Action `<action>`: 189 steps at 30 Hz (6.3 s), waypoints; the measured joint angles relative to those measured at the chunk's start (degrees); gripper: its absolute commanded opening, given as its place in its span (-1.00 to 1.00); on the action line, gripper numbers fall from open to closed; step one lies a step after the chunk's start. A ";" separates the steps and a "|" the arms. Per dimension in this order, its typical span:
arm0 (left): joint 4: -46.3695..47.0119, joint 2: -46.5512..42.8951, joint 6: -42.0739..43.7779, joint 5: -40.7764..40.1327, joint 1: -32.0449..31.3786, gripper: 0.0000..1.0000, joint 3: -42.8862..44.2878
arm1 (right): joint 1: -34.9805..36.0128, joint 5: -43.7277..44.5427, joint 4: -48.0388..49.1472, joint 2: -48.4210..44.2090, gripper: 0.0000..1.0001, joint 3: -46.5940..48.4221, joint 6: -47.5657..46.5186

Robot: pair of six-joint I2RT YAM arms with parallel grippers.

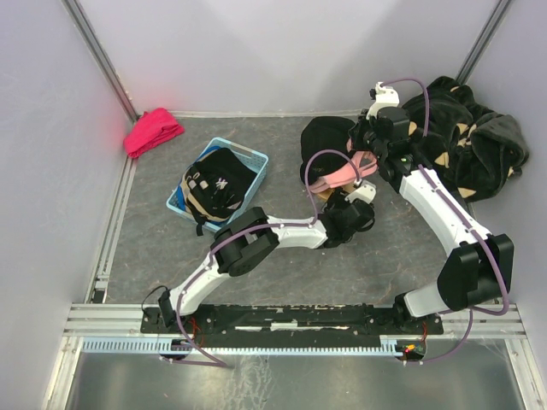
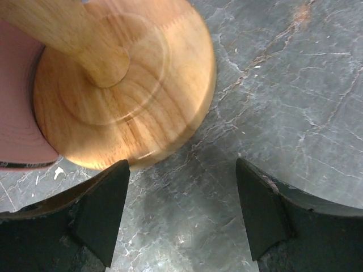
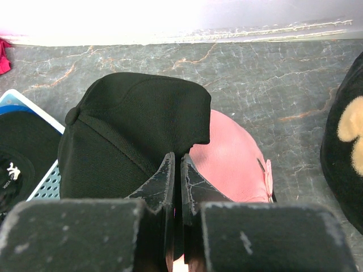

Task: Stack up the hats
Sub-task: Stack the hat on the hat.

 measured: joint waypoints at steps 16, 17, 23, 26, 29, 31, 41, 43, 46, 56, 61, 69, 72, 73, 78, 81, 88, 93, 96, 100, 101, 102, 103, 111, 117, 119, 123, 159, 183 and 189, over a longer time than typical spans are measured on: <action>-10.95 4.26 -4.52 0.15 1.22 0.66 10.27 | -0.26 0.20 0.46 -0.42 -0.97 -1.16 0.00; -11.45 4.52 -4.87 0.17 1.31 0.66 10.84 | -0.35 0.24 0.52 -0.61 -0.97 -1.40 0.02; -13.57 5.22 -6.58 0.48 2.01 0.65 12.70 | -0.42 1.03 0.37 -2.19 -0.97 -2.49 0.04; -14.05 5.25 -7.26 1.05 2.51 0.65 13.00 | -0.42 1.38 -0.20 -2.64 -0.97 -2.62 0.04; -14.69 5.42 -7.80 1.33 3.04 0.65 13.51 | -0.42 1.77 -0.52 -2.67 -0.97 -2.69 0.09; -14.95 5.53 -7.93 1.42 3.28 0.65 13.77 | -0.42 1.99 -0.52 -2.67 -0.97 -2.75 0.26; -16.09 6.10 -8.57 1.55 3.72 0.64 15.06 | -0.35 1.92 -3.32 -2.45 -0.96 0.42 0.44; -16.11 6.14 -8.68 1.73 3.91 0.64 15.19 | -0.28 1.77 -4.20 -2.43 -0.95 1.51 0.48; -16.57 6.23 -8.87 2.23 4.28 0.64 15.63 | -0.24 1.75 -5.01 -2.43 -0.94 2.01 0.48; -17.57 8.02 -9.03 2.62 4.79 0.63 18.64 | -0.24 2.80 -5.77 -2.84 -0.91 0.59 0.48; -17.88 8.02 -9.07 2.80 4.85 0.63 18.75 | -0.24 3.48 -5.25 -3.45 -0.91 -1.33 0.70; -13.29 5.79 -10.60 4.17 5.11 0.66 13.42 | 0.02 4.09 -7.34 -2.47 -0.89 1.27 0.68; -11.10 3.13 -11.39 5.44 5.14 0.68 8.76 | 0.11 4.15 -7.74 -2.23 -0.88 1.73 0.66; -10.60 2.27 -11.45 5.66 5.05 0.68 7.28 | 0.11 4.13 -7.82 -2.10 -0.88 1.86 0.68; -9.07 -4.63 -11.69 5.57 3.45 0.70 -3.04 | 0.11 4.20 -7.96 -1.22 -0.88 2.64 0.68; -8.44 -8.74 -11.72 5.49 2.03 0.70 -8.11 | 0.07 4.13 -7.93 -0.55 -0.88 3.04 0.68; -5.31 -18.62 -12.68 3.56 -1.11 0.72 -18.12 | 0.07 3.89 -7.72 0.15 -0.88 3.41 0.74; -1.07 -29.14 -14.49 -3.04 -1.79 0.76 -28.33 | 0.07 3.85 -7.74 0.15 -0.87 3.48 0.85; 4.07 -34.58 -14.49 -8.85 -1.25 0.83 -32.83 | 0.07 3.74 -7.76 0.15 -0.87 3.54 0.92; 10.97 -36.85 -13.40 -12.44 0.57 0.89 -34.07 | 0.00 3.13 -7.80 0.17 -0.86 3.82 1.07; 11.89 -36.85 -13.18 -12.41 1.16 0.90 -34.01 | -0.02 2.97 -7.87 0.17 -0.86 3.96 1.14; 12.52 -36.81 -12.96 -12.28 1.95 0.92 -33.99 | -0.04 2.78 -8.00 0.24 -0.86 4.22 1.18; 13.29 -36.76 -12.70 -11.96 2.80 0.95 -33.99 | -0.11 2.54 -8.13 0.31 -0.86 4.48 1.29; 21.55 -36.35 -11.17 -7.19 9.94 0.99 -34.53 | -2.14 0.94 -8.87 0.72 -0.86 5.22 2.01; 22.71 -34.16 -11.96 -3.32 16.09 0.98 -32.17 | -4.02 0.76 -8.15 0.63 -0.86 4.55 3.32; 22.73 -32.41 -12.70 -1.51 17.22 0.99 -30.53 | -4.76 0.55 -7.28 0.46 -0.85 3.61 4.00; 22.77 -29.27 -14.21 2.86 19.45 0.99 -28.63 | -5.84 -0.37 -6.54 0.39 -0.86 2.95 5.29; 32.54 -21.33 -56.87 48.22 37.00 0.98 -28.57 | -7.54 -4.02 -4.87 1.75 -0.85 3.08 7.82; 22.86 -27.76 -70.31 12.07 15.54 0.98 -41.16 | -9.62 -6.56 -0.35 1.88 -0.85 0.42 10.40; 25.24 -24.26 -76.41 7.41 15.67 0.98 -40.13 | -10.32 -6.84 2.32 1.25 -0.85 -1.62 10.82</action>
